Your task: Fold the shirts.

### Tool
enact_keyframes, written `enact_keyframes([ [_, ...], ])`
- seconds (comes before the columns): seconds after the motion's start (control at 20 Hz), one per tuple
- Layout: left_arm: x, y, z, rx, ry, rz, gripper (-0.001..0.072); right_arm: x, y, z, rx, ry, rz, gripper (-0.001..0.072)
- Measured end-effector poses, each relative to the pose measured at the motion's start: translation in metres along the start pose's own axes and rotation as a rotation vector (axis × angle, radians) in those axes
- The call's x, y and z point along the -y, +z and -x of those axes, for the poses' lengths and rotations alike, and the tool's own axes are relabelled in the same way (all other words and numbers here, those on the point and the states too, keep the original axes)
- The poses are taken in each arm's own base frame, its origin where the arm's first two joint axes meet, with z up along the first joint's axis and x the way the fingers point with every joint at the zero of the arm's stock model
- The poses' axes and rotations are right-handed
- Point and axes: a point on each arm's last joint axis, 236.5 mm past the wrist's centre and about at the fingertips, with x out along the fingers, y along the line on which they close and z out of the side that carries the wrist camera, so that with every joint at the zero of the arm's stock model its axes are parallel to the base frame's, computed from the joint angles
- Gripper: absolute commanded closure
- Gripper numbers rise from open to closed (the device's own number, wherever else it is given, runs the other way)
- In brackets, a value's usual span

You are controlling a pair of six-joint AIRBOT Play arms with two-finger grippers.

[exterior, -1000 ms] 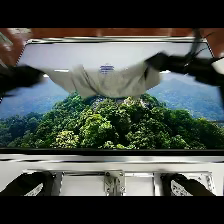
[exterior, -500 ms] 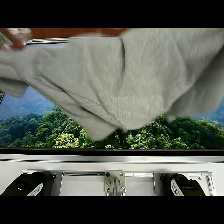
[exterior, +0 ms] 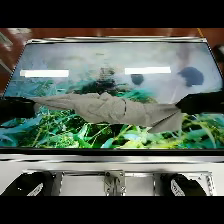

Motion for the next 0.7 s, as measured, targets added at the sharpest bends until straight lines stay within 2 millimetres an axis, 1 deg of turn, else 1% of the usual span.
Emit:
enact_keyframes([
  [0.1,0.003,-0.022,-0.025,-0.046,-0.007,0.031,0.0673,0.015,-0.012,-0.043,-0.077,0.013,-0.079,0.0651],
  [0.2,0.011,-0.040,-0.046,-0.075,-0.036,0.062,0.0673,0.031,-0.014,-0.082,-0.111,0.010,-0.148,0.0651],
  [0.3,0.020,-0.052,-0.060,-0.096,-0.069,0.092,0.0672,0.044,-0.012,-0.116,-0.129,0.010,-0.206,0.0651],
  [0.4,0.025,-0.060,-0.069,-0.108,-0.088,0.111,0.0673,0.049,-0.012,-0.144,-0.150,0.032,-0.259,0.0651],
  [0.45,0.027,-0.061,-0.072,-0.109,-0.097,0.118,0.0673,0.050,-0.014,-0.154,-0.163,0.045,-0.280,0.0651],
  [0.55,0.030,-0.062,-0.075,-0.104,-0.109,0.128,0.0672,0.052,-0.016,-0.169,-0.178,0.058,-0.311,0.0651],
  [0.7,0.033,-0.060,-0.077,-0.092,-0.122,0.138,0.0673,0.054,-0.018,-0.180,-0.191,0.068,-0.334,0.0651],
])
